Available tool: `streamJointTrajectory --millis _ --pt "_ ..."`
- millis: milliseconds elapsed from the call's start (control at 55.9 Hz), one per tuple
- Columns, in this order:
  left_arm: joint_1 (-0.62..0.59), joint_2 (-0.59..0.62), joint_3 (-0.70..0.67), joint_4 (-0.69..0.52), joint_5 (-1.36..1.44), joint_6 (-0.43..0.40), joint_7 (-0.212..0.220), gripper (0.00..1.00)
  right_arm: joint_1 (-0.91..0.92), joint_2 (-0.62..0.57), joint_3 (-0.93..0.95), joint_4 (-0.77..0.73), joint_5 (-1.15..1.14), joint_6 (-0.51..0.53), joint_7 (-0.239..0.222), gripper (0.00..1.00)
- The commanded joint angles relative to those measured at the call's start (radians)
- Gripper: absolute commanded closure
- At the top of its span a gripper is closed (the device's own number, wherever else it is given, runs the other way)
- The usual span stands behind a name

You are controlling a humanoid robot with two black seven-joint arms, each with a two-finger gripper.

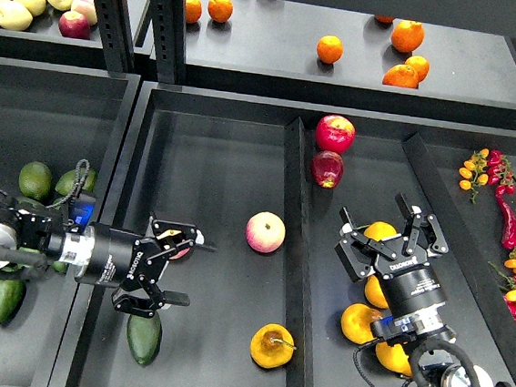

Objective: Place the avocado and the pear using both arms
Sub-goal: 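Lower the left gripper toward the dark green avocado in the middle bin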

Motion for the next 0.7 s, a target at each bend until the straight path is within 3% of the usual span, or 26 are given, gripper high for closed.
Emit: streamJointTrajectory --millis 0,340,680 --pt "-0.093 -0.025 0.115 0.007 0.029 0.000 0.000 0.00 0.019 0.000 0.002 -0.028 0.005 -0.001 0.000 0.01" --pt "-0.309 -0.142 0.443 0.074 0.052 0.000 0.000 0.01 0.076 0.000 0.004 -0.087 0.005 -0.001 0.000 0.01" --pt "-0.344 -0.255 0.646 0.235 0.051 0.000 0.000 0.01 0.081 0.000 0.004 -0.094 0.005 -0.001 -0.002 0.01"
